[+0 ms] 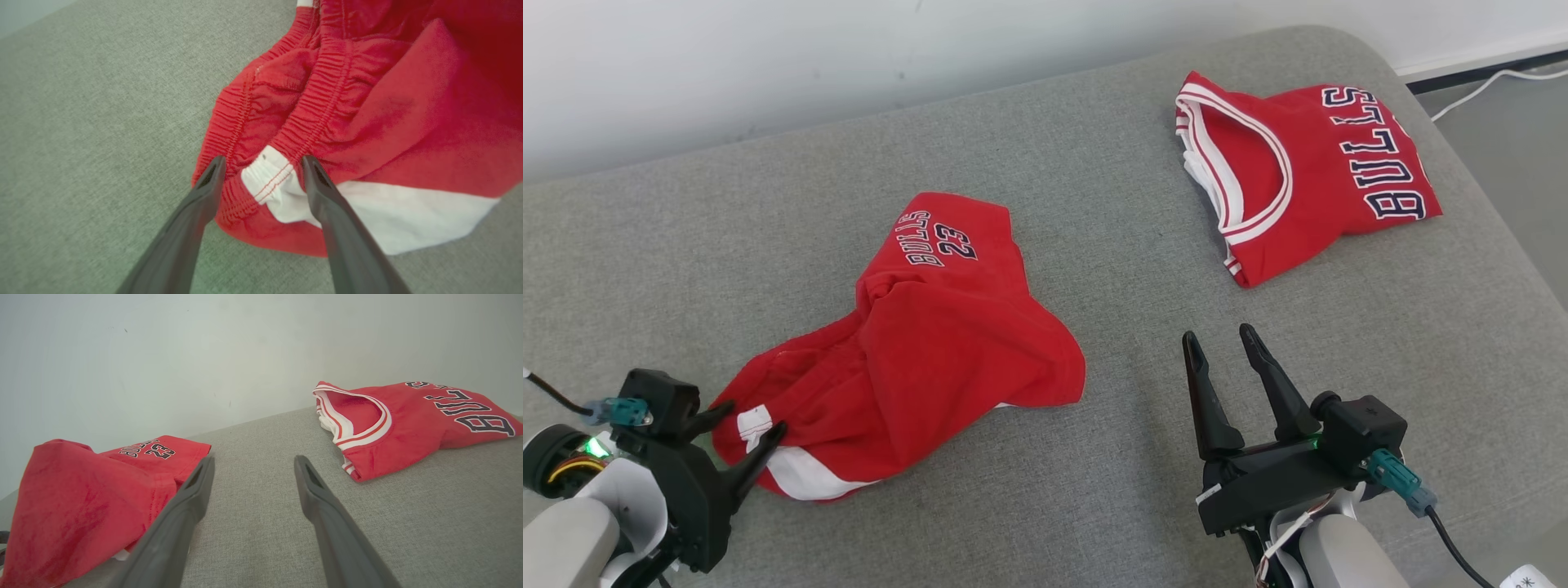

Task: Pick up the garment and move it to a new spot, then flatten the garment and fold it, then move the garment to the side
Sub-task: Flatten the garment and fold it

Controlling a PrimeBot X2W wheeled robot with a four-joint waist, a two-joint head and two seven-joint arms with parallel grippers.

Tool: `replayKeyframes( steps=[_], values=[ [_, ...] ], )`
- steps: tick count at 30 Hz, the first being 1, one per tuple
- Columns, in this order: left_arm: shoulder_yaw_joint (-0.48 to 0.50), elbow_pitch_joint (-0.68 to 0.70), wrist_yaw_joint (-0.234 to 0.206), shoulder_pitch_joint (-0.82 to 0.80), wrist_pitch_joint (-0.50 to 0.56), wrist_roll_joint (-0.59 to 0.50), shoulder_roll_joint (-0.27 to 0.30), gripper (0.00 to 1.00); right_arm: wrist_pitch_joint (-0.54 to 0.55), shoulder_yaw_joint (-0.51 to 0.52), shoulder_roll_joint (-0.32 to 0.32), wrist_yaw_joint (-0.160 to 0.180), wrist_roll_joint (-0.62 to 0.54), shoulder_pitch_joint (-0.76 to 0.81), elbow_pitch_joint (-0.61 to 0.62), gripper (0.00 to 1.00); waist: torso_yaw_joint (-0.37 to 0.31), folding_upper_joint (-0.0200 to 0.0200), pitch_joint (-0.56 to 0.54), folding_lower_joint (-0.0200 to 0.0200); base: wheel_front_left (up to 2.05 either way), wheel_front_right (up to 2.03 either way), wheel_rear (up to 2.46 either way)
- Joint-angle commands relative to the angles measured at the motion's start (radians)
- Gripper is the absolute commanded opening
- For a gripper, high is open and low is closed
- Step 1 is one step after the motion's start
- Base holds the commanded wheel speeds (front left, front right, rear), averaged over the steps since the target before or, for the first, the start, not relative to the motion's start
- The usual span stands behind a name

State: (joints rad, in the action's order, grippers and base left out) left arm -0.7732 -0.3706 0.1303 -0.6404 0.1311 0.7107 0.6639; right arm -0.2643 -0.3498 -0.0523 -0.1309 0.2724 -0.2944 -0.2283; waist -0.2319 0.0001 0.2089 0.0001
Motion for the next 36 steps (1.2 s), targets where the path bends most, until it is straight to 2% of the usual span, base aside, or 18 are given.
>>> replayKeyframes(
  steps=[1,2,11,19,23,29,30,36],
  values=[
    [-0.015,-0.010,-0.001,-0.005,0.000,0.007,0.006,0.19,-0.002,0.002,0.003,0.000,-0.001,-0.002,0.001,1.00,0.002,-0.0001,0.001,-0.0001,0.00,0.00,0.00],
    [-0.026,-0.011,0.000,-0.009,-0.001,0.007,0.007,0.00,-0.002,0.002,0.003,0.000,-0.002,-0.002,0.000,1.00,0.004,-0.0001,0.001,-0.0001,0.00,0.00,0.00],
    [-0.051,-0.028,-0.003,-0.038,-0.063,0.032,0.010,0.00,-0.002,0.005,0.003,0.000,-0.006,0.000,-0.009,1.00,0.028,-0.0001,-0.016,-0.0001,0.00,0.00,0.00],
    [-0.003,0.051,-0.054,0.011,-0.149,0.060,0.011,0.00,-0.002,0.010,0.003,0.000,-0.009,0.022,-0.013,1.00,0.074,-0.0001,-0.051,-0.0001,0.00,0.00,0.00],
    [0.021,0.126,-0.104,0.069,-0.188,0.079,0.024,0.00,-0.002,0.013,0.003,0.000,-0.010,0.033,-0.013,1.00,0.101,-0.0001,-0.060,-0.0001,0.00,0.00,0.00],
    [0.076,0.261,-0.212,0.198,-0.270,0.107,0.055,0.00,-0.002,0.025,-0.001,0.000,-0.014,0.042,-0.019,1.00,0.140,-0.0001,-0.065,-0.0001,0.00,0.00,0.00],
    [0.076,0.261,-0.212,0.198,-0.270,0.107,0.055,0.00,-0.002,0.025,-0.001,0.000,-0.014,0.042,-0.019,1.00,0.140,-0.0001,-0.065,-0.0001,0.00,0.00,0.00],
    [0.123,0.352,-0.300,0.323,-0.345,0.153,0.042,0.00,-0.002,0.032,-0.011,0.000,-0.012,0.045,-0.030,1.00,0.177,-0.0001,-0.069,-0.0001,0.00,0.00,0.00]
  ],
)
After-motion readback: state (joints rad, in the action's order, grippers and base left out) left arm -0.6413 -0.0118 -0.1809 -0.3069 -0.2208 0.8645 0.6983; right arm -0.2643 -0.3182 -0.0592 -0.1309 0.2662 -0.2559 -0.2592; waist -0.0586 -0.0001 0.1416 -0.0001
